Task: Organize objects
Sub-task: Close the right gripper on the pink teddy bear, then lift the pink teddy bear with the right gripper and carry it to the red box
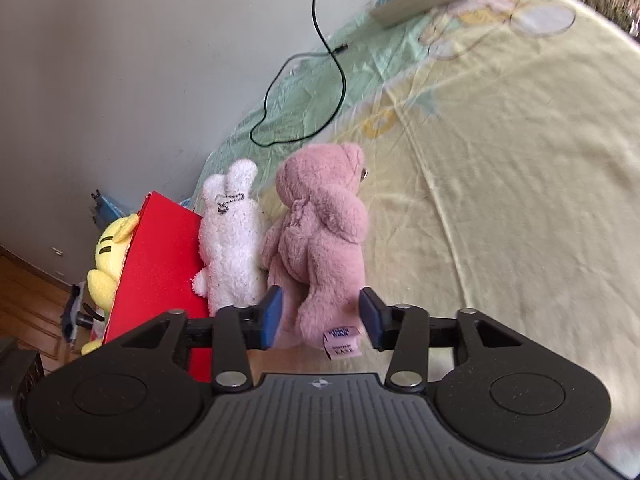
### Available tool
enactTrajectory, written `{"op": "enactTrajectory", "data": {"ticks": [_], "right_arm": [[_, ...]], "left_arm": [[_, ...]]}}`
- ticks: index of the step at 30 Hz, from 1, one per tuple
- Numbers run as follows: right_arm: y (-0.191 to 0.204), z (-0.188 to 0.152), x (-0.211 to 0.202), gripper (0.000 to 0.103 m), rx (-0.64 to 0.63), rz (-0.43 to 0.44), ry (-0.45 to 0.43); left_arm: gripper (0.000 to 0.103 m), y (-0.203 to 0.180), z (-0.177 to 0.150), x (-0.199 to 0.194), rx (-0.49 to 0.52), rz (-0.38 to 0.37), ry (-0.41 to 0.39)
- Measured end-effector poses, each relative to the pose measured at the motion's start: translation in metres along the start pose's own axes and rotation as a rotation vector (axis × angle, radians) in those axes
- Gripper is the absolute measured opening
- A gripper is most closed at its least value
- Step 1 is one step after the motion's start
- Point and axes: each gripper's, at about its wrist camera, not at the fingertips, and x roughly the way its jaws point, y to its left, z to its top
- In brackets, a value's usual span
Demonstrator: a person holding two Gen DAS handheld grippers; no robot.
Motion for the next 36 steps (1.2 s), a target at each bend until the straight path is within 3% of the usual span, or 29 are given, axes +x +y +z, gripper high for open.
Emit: {"op": "enactTrajectory", "data": {"ticks": [10, 12, 14, 19, 28, 36], "right_arm": [[-0.003, 0.006, 0.02, 0.049, 0.01, 0.025, 0.009], [-0.002, 0.007, 0.022, 0.046, 0.006, 0.021, 0.009], [-0.002, 0.007, 0.024, 0.03, -0.003, 0.02, 0.027], [-0.003, 0.004, 0.016, 0.028, -0.01, 0.04, 0.03], [-0.011, -0.022, -0.015, 0.028, -0.026, 0.051, 0.08], [-0.015, -0.041, -0.044, 0.029, -0.028, 0.045, 0.121]], "left_arm": [[0.102, 0.006, 0.007, 0.01, -0.05, 0.007, 0.032], [0.102, 0.006, 0.007, 0.011, -0.054, 0.002, 0.034], [0.102, 0.005, 0.008, 0.012, -0.052, -0.008, 0.035], [0.102, 0.002, 0.006, 0.008, -0.026, -0.017, 0.015], [0.102, -0.002, -0.006, -0.019, 0.043, -0.111, -0.067], [0.102, -0.017, -0.015, -0.031, 0.101, -0.257, -0.1]]}}
